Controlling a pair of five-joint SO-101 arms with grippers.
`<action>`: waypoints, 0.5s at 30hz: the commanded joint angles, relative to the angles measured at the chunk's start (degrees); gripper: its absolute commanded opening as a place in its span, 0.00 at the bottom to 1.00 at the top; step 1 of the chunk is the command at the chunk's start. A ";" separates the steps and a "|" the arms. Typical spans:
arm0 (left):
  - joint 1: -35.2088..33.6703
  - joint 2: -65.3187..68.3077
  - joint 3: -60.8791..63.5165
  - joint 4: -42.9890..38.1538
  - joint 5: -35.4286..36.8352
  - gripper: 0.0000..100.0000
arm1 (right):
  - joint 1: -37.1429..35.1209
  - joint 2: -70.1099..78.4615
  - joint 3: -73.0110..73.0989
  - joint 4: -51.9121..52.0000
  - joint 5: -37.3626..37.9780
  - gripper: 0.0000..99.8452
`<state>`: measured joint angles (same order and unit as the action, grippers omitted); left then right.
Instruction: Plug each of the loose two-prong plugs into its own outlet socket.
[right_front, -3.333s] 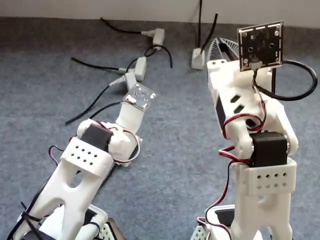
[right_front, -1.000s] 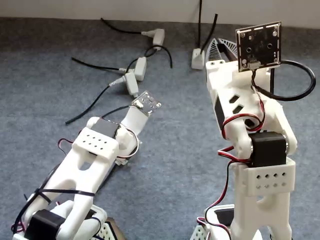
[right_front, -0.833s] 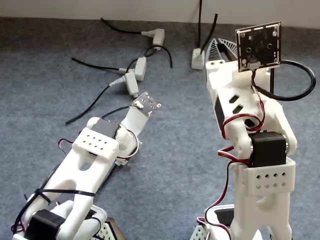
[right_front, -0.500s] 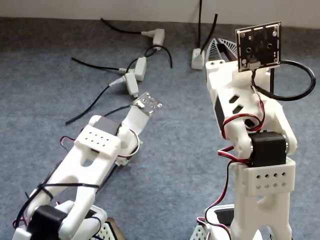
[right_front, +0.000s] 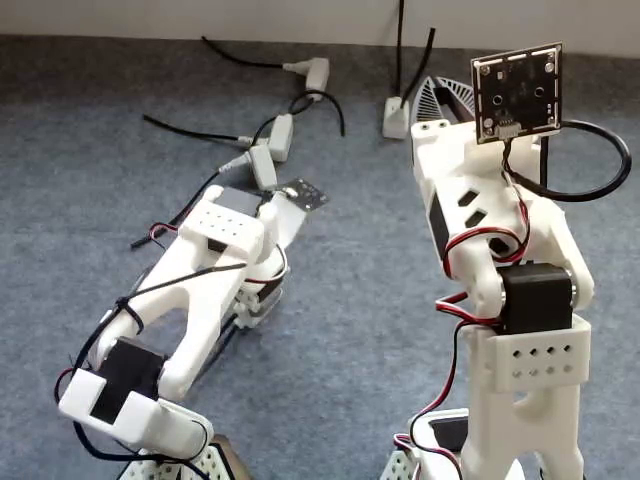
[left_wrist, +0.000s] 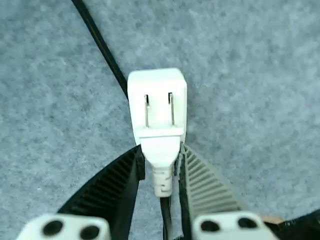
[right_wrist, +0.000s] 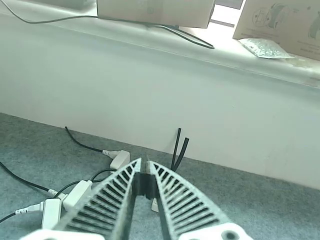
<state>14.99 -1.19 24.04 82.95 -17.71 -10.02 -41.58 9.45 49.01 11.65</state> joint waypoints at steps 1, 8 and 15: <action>-0.84 -5.58 -3.30 5.98 -3.34 0.01 | -0.22 0.48 -2.59 -0.13 -0.53 0.01; -7.25 -9.27 -5.49 11.69 -10.20 0.01 | -0.22 0.22 -2.59 -0.13 -0.62 0.01; -11.56 -9.98 -5.85 11.34 -14.24 0.01 | -0.22 0.04 -2.59 -0.13 -0.62 0.01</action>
<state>4.53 -8.84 20.62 93.85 -30.64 -10.02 -41.58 9.45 49.01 11.65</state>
